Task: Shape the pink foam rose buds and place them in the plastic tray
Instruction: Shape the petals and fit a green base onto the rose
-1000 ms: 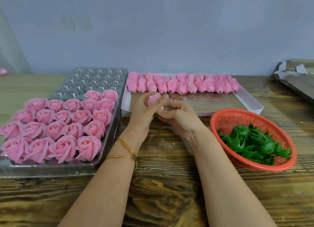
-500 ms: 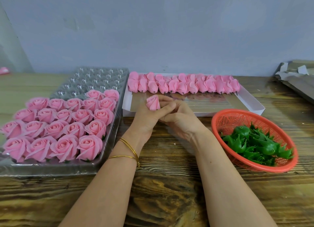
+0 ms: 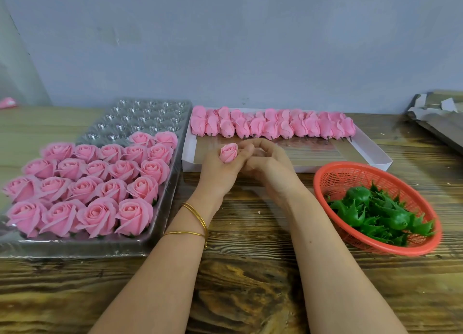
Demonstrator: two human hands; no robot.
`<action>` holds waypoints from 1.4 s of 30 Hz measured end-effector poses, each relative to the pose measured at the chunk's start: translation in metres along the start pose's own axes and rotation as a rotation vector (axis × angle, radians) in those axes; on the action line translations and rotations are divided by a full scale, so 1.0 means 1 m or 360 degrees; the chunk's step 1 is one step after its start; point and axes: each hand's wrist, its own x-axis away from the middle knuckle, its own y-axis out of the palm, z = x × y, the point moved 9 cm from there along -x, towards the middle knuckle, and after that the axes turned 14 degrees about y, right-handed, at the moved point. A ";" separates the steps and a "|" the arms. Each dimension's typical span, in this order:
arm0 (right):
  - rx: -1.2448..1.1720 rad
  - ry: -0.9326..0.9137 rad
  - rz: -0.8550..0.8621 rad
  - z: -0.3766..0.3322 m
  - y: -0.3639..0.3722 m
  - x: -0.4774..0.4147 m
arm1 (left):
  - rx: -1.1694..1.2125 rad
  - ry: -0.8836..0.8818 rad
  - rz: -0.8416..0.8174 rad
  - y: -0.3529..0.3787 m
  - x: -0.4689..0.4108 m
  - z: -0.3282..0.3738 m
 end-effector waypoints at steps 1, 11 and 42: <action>0.0001 -0.0075 0.0079 -0.005 -0.006 0.000 | -0.0069 0.0051 0.0032 -0.003 -0.001 0.002; 0.0095 -0.0580 0.0191 -0.032 0.004 0.015 | -0.0601 0.0282 0.0058 -0.005 -0.005 0.006; 0.0953 -0.0573 -0.0166 -0.017 0.039 0.016 | -0.0833 0.0235 -0.0103 -0.007 -0.010 -0.014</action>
